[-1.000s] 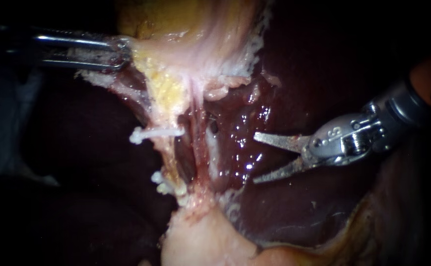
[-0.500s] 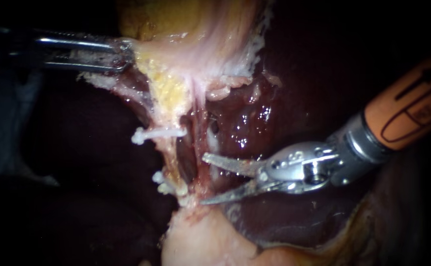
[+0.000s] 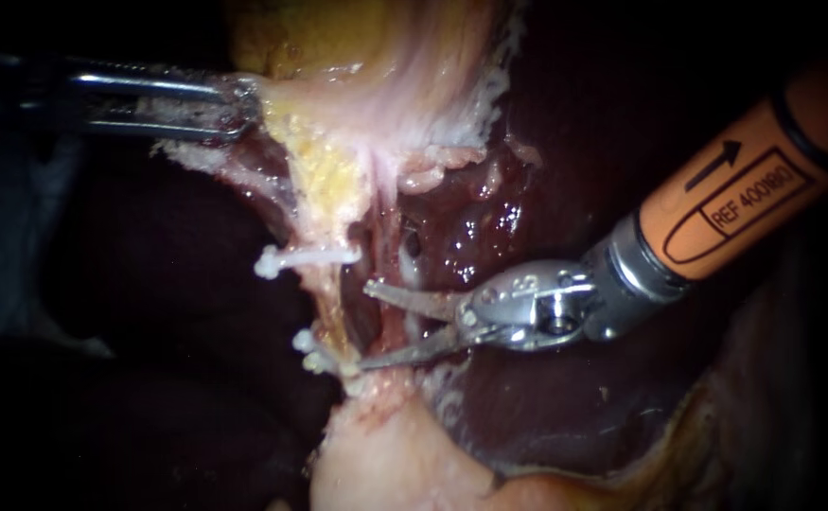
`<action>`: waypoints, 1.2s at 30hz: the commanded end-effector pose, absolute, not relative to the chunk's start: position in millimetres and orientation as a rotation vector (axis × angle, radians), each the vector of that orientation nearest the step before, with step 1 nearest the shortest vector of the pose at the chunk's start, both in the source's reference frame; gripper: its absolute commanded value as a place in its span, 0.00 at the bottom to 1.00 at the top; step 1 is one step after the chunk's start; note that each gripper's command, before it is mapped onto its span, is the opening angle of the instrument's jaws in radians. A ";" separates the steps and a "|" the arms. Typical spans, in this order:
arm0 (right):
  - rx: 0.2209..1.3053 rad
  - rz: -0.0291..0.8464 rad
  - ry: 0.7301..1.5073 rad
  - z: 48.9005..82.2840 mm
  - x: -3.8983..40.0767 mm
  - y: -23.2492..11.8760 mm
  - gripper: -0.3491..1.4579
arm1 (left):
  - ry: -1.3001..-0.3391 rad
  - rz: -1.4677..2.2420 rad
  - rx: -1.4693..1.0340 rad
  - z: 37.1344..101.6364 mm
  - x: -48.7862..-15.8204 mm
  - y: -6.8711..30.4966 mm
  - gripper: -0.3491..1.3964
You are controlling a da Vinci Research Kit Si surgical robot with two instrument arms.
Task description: Go to the cutting position left tube
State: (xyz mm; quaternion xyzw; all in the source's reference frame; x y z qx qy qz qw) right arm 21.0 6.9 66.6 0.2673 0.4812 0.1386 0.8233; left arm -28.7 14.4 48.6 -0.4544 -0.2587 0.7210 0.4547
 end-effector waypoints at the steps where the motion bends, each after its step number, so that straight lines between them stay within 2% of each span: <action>1: 0.572 0.292 1.024 66.7 21.2 7.0 0.99 | -0.638 1.779 -1.121 48.7 -28.7 14.3 0.00; 15: 0.708 0.271 1.122 67.2 26.1 7.3 0.99 | -0.637 1.779 -1.121 48.7 -28.8 14.3 0.00; 36: 0.719 0.295 1.172 66.8 32.0 6.8 0.99 | -0.639 1.779 -1.121 48.9 -29.3 14.2 0.00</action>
